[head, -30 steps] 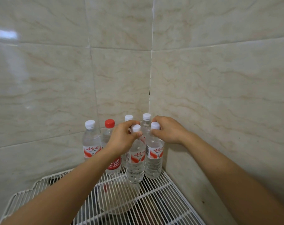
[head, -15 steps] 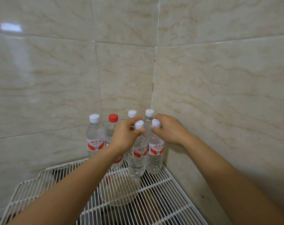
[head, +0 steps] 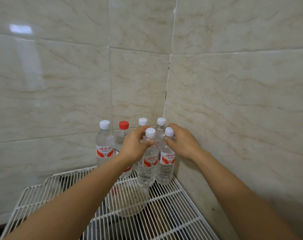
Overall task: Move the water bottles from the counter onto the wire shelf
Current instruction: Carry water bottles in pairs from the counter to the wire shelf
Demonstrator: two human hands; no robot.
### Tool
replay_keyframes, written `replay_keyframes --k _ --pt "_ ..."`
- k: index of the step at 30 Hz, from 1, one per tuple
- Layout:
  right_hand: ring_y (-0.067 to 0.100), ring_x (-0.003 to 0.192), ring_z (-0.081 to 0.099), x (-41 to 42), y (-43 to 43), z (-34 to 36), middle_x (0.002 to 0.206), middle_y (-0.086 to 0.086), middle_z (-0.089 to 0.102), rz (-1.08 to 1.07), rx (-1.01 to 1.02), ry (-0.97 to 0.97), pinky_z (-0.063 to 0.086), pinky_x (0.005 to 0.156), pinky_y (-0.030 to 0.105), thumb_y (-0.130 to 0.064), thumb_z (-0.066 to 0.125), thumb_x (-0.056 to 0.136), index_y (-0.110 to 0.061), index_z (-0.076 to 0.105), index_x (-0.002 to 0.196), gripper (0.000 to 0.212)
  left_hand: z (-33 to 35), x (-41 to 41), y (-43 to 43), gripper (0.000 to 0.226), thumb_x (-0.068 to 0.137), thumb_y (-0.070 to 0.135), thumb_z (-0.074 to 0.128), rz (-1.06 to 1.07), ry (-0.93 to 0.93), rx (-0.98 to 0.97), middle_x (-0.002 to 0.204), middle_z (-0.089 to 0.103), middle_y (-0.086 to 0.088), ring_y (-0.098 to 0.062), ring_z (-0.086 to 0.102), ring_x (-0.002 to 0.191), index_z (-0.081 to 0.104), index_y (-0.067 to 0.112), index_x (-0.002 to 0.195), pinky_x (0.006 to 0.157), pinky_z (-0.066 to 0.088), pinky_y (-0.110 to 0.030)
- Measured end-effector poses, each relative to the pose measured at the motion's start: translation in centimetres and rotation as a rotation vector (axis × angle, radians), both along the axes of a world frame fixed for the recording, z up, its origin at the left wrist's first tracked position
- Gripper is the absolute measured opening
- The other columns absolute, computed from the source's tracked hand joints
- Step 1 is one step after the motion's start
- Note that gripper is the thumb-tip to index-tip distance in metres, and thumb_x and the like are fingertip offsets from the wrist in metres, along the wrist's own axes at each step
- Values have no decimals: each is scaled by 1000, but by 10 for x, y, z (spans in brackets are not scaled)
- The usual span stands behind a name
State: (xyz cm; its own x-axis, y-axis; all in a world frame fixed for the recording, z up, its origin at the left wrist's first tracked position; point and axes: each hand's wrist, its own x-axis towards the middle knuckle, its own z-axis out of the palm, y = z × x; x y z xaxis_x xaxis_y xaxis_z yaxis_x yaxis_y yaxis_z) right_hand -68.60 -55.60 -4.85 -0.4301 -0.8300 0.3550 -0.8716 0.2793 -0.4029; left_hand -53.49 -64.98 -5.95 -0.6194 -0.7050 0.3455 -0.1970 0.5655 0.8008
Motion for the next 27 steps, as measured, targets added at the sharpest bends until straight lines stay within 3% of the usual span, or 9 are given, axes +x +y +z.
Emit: replay_keyframes --k 5,14,21,27 --pt "21 125 39 21 9 4 134 4 47 -53 -26 253 38 101 35 -26 52 93 -15 44 139 48 -9 24 8 56 90 34 60 65 -6 -78 139 53 1 -16 48 128 39 28 141 95 40 -28" --pt "21 112 47 136 -10 -8 117 6 56 184 -240 267 40 96 34 -17 55 90 -9 57 119 30 -38 143 4 39 94 29 52 255 -102 -126 128 60 0 -15 54 118 50 21 133 96 45 -31" --pt "25 121 44 290 -30 -70 124 8 53 417 7 188 36 102 36 -28 52 92 -10 52 126 39 -77 313 16 38 96 29 48 438 -304 -167 134 56 -4 -22 50 124 50 20 132 102 39 -33" --pt "23 124 42 466 -28 -109 129 5 49 597 127 130 36 102 34 -32 49 94 -13 47 131 42 -113 501 55 39 95 29 48 641 -367 -154 133 55 0 -17 47 125 50 20 133 101 39 -28"
